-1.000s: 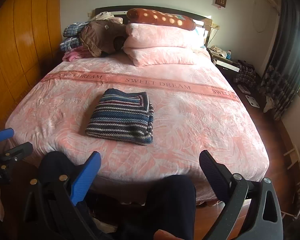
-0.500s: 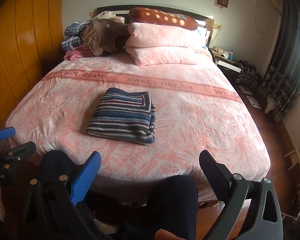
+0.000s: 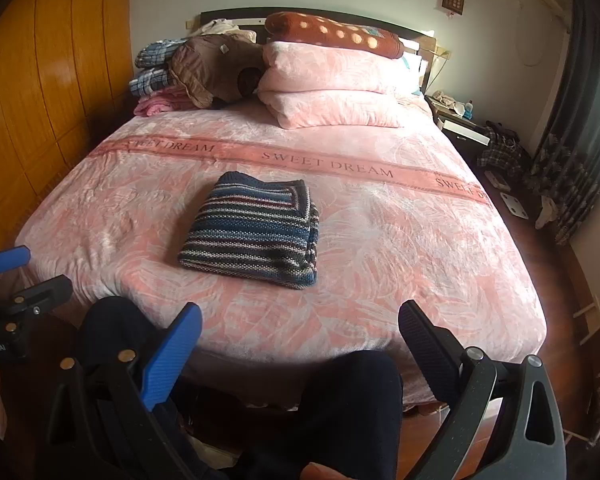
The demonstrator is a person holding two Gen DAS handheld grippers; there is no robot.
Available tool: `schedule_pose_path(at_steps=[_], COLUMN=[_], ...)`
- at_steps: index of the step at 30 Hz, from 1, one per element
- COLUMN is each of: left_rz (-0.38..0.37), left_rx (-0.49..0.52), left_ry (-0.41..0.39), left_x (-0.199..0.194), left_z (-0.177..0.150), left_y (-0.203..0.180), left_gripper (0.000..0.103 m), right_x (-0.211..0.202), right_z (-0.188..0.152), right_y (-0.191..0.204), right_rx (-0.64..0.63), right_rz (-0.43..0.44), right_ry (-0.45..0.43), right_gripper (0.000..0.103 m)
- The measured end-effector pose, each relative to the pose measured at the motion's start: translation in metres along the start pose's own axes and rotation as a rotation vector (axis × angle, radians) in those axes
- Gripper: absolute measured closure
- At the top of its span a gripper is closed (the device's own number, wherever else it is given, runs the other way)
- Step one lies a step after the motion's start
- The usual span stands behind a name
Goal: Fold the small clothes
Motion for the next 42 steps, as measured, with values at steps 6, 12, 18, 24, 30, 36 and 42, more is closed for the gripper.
schedule_pose_path(at_steps=[6,12,18,24,30,36,42], left_rz=[0.003,0.004,0.009,0.012,0.014,0.017,0.023], left_rx=[0.0,0.001,0.006,0.011,0.009,0.01,0.011], left_ry=[-0.001,-0.004,-0.011,-0.014,-0.016,-0.016,-0.012], left_x=[0.0,0.0,0.001,0.002,-0.001,-0.001,-0.001], left_z=[0.002,0.002,0.006,0.008,0.008,0.008,0.008], left_y=[0.001,0.001,0.003,0.003,0.003,0.003,0.004], left_gripper=[0.003,0.003,0.003,0.003,0.003,0.003,0.003], right_x=[0.001,0.002,0.0,-0.002,-0.003,-0.002,-0.001], right_z=[0.003,0.005,0.008,0.01,0.01,0.009,0.009], right_y=[0.003,0.004,0.005,0.007,0.009,0.009,0.009], right_rx=[-0.007,-0.013,-0.021,-0.024,-0.023,-0.019,-0.019], right_rz=[0.005,0.007,0.011,0.015,0.02,0.022,0.025], right_ry=[-0.008,-0.013,-0.027,-0.042,-0.044,-0.042,-0.039], right_gripper=[0.004,0.004,0.004,0.004,0.004,0.004,0.004])
Point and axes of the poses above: each gripper's, at about its wrist camera, not at the fingertips, and x roughly the way its jaws point, y to its left, z to its top, the point moved 5 cm from there along x, roughly the way its jaws point, and after that the axes turned 15 degrees about -y, right-handed, at the moved point
